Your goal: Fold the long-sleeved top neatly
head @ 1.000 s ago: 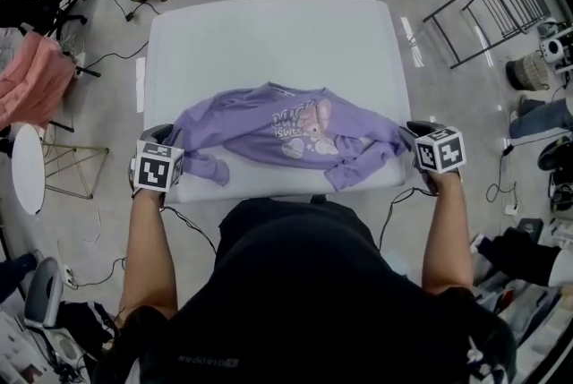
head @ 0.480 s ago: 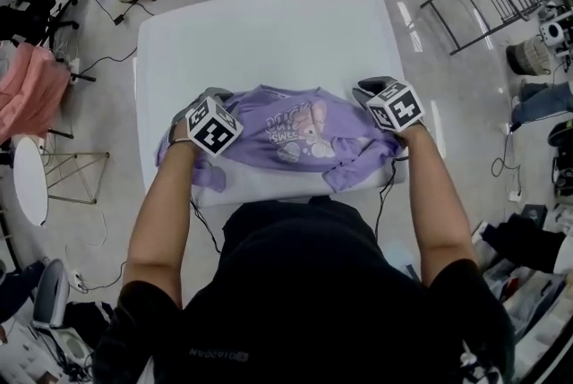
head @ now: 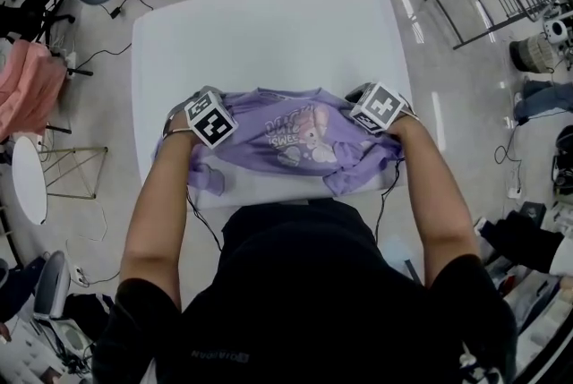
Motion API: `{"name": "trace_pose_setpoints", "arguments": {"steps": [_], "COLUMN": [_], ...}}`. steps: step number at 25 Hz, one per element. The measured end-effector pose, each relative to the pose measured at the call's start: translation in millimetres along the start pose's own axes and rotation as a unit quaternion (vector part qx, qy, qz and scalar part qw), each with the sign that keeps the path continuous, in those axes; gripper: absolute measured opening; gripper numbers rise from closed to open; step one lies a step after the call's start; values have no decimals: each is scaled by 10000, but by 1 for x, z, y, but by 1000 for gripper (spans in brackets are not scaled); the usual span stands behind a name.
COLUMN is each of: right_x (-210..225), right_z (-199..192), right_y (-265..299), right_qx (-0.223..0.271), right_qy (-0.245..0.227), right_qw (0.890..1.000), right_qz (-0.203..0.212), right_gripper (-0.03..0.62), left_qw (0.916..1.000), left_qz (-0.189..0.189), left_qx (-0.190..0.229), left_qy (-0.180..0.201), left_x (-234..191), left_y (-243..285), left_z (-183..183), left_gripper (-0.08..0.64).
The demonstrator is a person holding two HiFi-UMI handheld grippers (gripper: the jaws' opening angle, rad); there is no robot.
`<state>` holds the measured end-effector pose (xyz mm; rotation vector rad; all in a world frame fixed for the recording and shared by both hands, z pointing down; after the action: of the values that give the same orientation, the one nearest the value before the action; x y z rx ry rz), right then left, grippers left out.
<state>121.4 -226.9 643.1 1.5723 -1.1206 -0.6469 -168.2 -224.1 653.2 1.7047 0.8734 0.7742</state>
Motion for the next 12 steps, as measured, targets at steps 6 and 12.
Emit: {"name": "trace_pose_setpoints", "arguments": {"steps": [6,12], "right_x": [14,25], "right_z": [-2,25], "right_y": [3,-28], "right_qx": [145,1023], "right_qy": [342,307], "right_qw": [9990,9907], "right_qz": [-241,-848], "right_gripper": [37,26], "left_qw": [9987,9982], "left_qz": [-424,80], "left_qx": [155,436], "left_qy": [-240,-398], "left_x": [1,-10], "left_y": [5,-4], "left_z": [1,0], "left_gripper": [86,32]}}
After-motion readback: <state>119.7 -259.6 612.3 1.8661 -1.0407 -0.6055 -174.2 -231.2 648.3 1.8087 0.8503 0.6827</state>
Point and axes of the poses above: the fingertips, and each gripper's own axes: y forward along the fingers, x to its right, z out of its top, the point moved 2 cm from there along -y, backward along the fingers, and after that the axes turned 3 degrees about -y, right-handed, at the moved point
